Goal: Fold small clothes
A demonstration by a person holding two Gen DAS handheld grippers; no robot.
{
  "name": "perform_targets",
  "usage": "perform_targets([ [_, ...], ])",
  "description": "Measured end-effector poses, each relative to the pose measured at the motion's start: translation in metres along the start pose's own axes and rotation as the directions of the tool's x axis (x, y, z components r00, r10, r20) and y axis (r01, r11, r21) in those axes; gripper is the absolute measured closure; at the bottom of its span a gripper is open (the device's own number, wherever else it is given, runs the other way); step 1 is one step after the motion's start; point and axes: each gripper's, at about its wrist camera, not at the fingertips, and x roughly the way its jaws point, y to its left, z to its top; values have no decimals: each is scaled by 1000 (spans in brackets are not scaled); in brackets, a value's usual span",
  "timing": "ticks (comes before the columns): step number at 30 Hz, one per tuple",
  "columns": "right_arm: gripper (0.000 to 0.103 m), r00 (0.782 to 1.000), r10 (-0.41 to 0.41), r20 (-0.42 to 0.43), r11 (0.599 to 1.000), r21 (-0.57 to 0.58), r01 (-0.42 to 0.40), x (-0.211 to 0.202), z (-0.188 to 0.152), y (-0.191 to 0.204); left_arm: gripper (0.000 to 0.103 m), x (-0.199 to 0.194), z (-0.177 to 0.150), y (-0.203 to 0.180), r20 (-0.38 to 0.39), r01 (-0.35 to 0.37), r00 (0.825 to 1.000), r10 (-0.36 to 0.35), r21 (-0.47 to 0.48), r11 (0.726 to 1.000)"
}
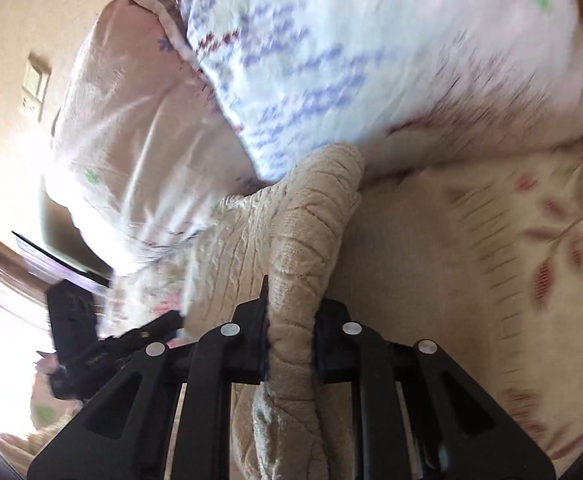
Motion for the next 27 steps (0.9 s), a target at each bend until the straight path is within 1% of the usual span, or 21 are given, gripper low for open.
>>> perform_targets([
  [2, 86, 998, -63, 25, 998, -20, 64, -14, 0, -10, 32, 2, -3, -5, -12, 20, 1000, -20, 20, 1000],
  [4, 86, 992, -123, 39, 992, -10, 124, -22, -1, -24, 32, 5, -6, -10, -30, 37, 999, -36, 42, 998],
  [5, 86, 986, -160, 45, 987, 5, 160, -26, -3, -34, 32, 7, -8, -13, -42, 43, 998, -41, 54, 998],
  [8, 86, 974, -226, 33, 972, 67, 223, -34, -8, -66, 32, 16, -15, -19, -82, 51, 996, -44, 82, 995],
  [10, 86, 974, -227, 8, 968, 114, 225, -31, -12, -81, 32, 23, -18, -22, -102, 60, 993, -52, 81, 995],
  [12, 86, 973, -232, 16, 968, 99, 229, -29, -14, -76, 32, 25, -20, -23, -106, 72, 992, -64, 80, 994],
  [16, 86, 972, -204, 113, 979, 14, 204, -38, -7, -50, 32, 23, -19, -25, -109, 107, 989, -97, 86, 991],
  [17, 86, 971, -205, 125, 978, 5, 206, -41, -6, -51, 32, 23, -19, -26, -113, 111, 988, -101, 89, 990],
  [18, 86, 968, -219, 122, 976, 3, 220, -39, -4, -53, 32, 26, -20, -29, -116, 119, 987, -108, 91, 989],
  [19, 86, 965, -244, 101, 970, 14, 243, -32, -2, -58, 32, 27, -21, -32, -119, 124, 987, -112, 95, 988],
  [21, 86, 964, -258, 58, 965, 60, 255, -22, -2, -69, 33, 29, -23, -35, -126, 131, 985, -117, 108, 985],
  [22, 86, 970, -234, 71, 970, 79, 228, -22, -5, -71, 33, 28, -24, -37, -127, 137, 984, -122, 117, 984],
  [24, 86, 974, -189, 124, 981, 73, 181, -27, -5, -67, 33, 27, -26, -40, -125, 145, 984, -129, 133, 980],
  [25, 86, 972, -201, 125, 979, 65, 194, -26, -6, -65, 33, 29, -27, -42, -126, 147, 984, -129, 141, 979],
  [27, 85, 968, -242, 62, 968, 87, 236, -14, -6, -76, 33, 32, -29, -44, -140, 146, 982, -125, 148, 978],
])
